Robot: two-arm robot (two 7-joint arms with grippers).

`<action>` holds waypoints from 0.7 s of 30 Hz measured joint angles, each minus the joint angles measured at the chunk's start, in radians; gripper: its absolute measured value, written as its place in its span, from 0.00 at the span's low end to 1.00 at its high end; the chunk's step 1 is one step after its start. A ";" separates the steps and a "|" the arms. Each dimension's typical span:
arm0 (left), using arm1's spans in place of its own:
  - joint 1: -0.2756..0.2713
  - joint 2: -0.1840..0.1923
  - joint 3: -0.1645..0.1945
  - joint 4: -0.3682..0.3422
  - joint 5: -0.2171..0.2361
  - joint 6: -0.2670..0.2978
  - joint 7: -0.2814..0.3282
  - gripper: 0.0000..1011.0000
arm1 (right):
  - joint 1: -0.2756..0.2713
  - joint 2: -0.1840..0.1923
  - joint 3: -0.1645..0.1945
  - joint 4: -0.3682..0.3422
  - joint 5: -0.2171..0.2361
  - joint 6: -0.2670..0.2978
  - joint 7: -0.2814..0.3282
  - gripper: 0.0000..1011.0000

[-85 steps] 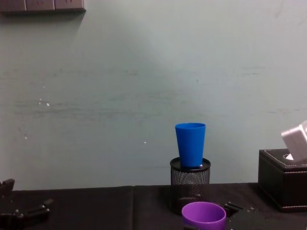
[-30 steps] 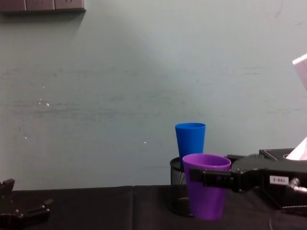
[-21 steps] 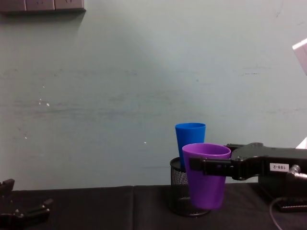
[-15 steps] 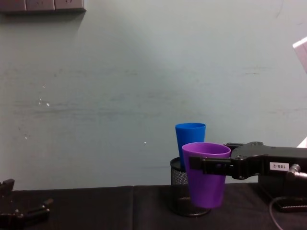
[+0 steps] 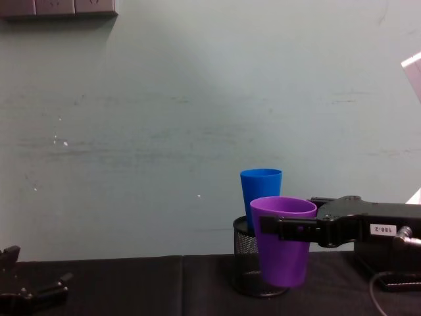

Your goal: Pick up one cup with a gripper and tap it against the other cup.

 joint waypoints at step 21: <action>0.000 0.000 0.000 0.000 0.000 0.000 0.000 0.99 | -0.001 -0.001 0.001 0.001 -0.001 -0.001 0.001 0.71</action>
